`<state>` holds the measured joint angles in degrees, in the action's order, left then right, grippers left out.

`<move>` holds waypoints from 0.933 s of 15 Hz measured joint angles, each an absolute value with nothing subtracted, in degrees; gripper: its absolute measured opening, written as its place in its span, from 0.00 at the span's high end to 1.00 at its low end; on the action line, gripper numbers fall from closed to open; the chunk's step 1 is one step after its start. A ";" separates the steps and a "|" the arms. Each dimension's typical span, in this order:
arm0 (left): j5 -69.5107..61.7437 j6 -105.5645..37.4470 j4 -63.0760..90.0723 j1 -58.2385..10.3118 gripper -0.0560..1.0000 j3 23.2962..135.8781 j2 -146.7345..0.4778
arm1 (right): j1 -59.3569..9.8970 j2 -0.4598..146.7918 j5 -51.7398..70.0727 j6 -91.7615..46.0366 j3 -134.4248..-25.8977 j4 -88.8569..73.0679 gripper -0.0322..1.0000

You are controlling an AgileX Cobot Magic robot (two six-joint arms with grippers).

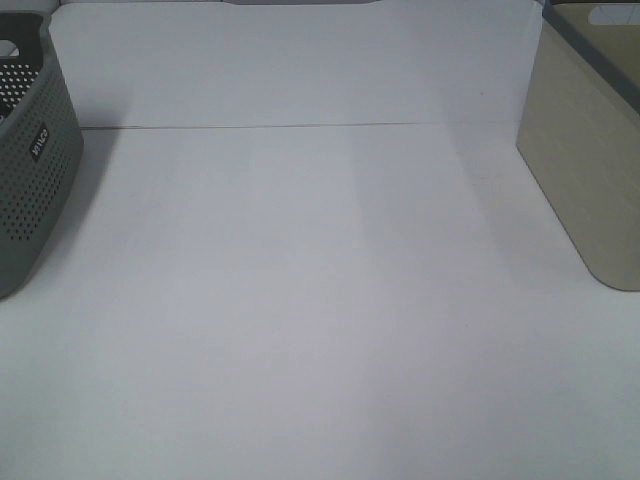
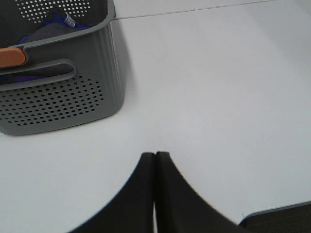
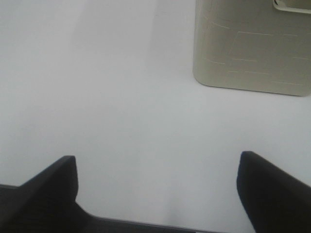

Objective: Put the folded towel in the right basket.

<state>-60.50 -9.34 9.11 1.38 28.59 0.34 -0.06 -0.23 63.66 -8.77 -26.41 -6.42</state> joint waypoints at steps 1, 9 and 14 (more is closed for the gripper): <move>-60.50 -9.34 9.11 1.38 0.95 28.59 0.34 | -0.06 -0.23 63.66 -8.77 -26.41 -5.96 0.14; -60.50 -9.34 9.11 1.38 0.95 28.59 0.34 | -0.06 -0.23 63.66 -8.77 -26.41 -5.27 0.14; -60.50 -9.34 9.11 1.38 0.95 28.59 0.34 | -0.06 -0.23 63.66 -8.77 -26.41 -5.27 0.14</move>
